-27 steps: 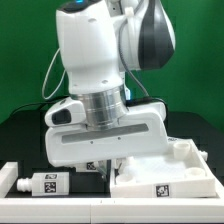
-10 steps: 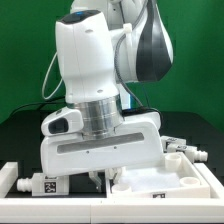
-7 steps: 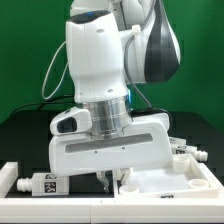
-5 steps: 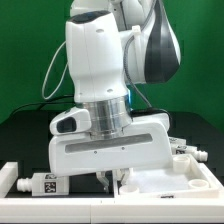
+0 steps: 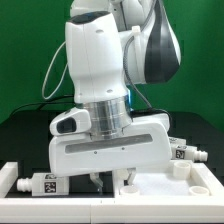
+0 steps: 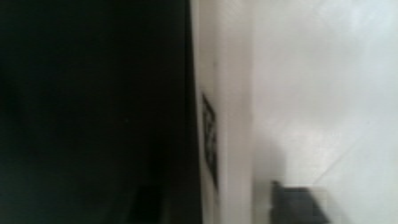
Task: Assemble one leg
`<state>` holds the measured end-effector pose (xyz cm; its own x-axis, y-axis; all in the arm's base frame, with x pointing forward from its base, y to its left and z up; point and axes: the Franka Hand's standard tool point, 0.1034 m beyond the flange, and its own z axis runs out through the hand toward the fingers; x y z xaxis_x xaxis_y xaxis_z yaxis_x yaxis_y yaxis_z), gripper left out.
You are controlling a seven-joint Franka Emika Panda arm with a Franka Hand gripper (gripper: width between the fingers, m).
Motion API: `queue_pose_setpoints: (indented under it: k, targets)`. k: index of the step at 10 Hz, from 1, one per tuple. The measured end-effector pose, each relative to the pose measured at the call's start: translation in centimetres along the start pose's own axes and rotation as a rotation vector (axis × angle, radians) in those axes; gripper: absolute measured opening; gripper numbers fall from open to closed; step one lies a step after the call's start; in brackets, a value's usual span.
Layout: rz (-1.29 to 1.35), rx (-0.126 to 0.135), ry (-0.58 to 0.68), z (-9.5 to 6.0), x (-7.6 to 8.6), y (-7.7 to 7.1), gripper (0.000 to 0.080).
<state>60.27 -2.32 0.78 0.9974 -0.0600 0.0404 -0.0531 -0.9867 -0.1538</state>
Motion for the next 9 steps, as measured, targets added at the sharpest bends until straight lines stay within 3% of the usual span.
queue_pose_setpoints:
  k: [1, 2, 3, 4, 7, 9]
  targets:
    - [0.000, 0.000, 0.000, 0.0, 0.0, 0.0, 0.0446]
    - [-0.003, 0.000, 0.001, -0.1, 0.1, 0.0, 0.0598]
    - [-0.050, 0.000, 0.003, -1.3, 0.4, 0.0, 0.0634]
    - [-0.088, -0.004, 0.019, -3.0, 0.6, -0.2, 0.0634]
    - [-0.174, -0.005, -0.016, -6.0, -0.8, -2.1, 0.0647]
    - [-0.311, -0.009, -0.006, -5.6, -0.7, -1.8, 0.0649]
